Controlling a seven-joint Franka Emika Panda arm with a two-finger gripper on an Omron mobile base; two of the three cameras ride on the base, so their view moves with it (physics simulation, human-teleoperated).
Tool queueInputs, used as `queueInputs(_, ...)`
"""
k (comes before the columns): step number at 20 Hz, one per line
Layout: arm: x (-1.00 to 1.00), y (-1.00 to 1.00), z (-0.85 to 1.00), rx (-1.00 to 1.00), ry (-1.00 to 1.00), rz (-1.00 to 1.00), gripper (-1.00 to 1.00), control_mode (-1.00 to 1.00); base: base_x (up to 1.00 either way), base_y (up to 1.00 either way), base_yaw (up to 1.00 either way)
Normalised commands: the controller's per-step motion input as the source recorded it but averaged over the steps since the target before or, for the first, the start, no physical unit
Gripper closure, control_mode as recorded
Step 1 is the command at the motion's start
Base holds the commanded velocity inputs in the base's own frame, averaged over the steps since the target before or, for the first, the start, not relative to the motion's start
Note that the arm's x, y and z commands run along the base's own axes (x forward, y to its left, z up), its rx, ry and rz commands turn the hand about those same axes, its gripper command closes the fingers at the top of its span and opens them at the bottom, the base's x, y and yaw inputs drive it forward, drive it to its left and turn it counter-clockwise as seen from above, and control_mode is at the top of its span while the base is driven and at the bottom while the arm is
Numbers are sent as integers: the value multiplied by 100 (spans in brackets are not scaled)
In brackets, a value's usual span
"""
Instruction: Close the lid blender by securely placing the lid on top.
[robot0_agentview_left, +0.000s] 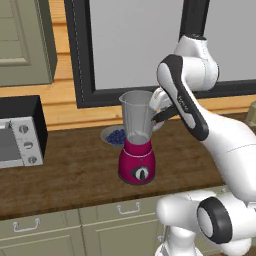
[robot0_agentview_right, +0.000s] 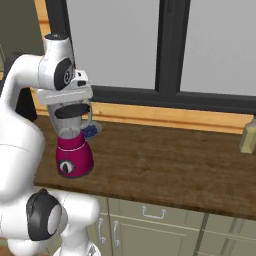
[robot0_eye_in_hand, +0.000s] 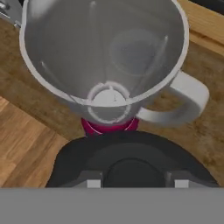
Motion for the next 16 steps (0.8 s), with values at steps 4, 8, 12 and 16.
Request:
queueInputs(4, 21, 55, 100, -2, 0, 0, 100, -100, 0, 0, 0)
queueInputs(8, -41, 8, 99, 0, -8, -1, 100, -100, 0, 0, 0)
queueInputs(12, -22, 18, 90, 0, -5, -1, 100, -100, 0, 0, 0)
queueInputs(16, 0, 24, 73, 0, -12, 0, 100, -100, 0, 0, 0)
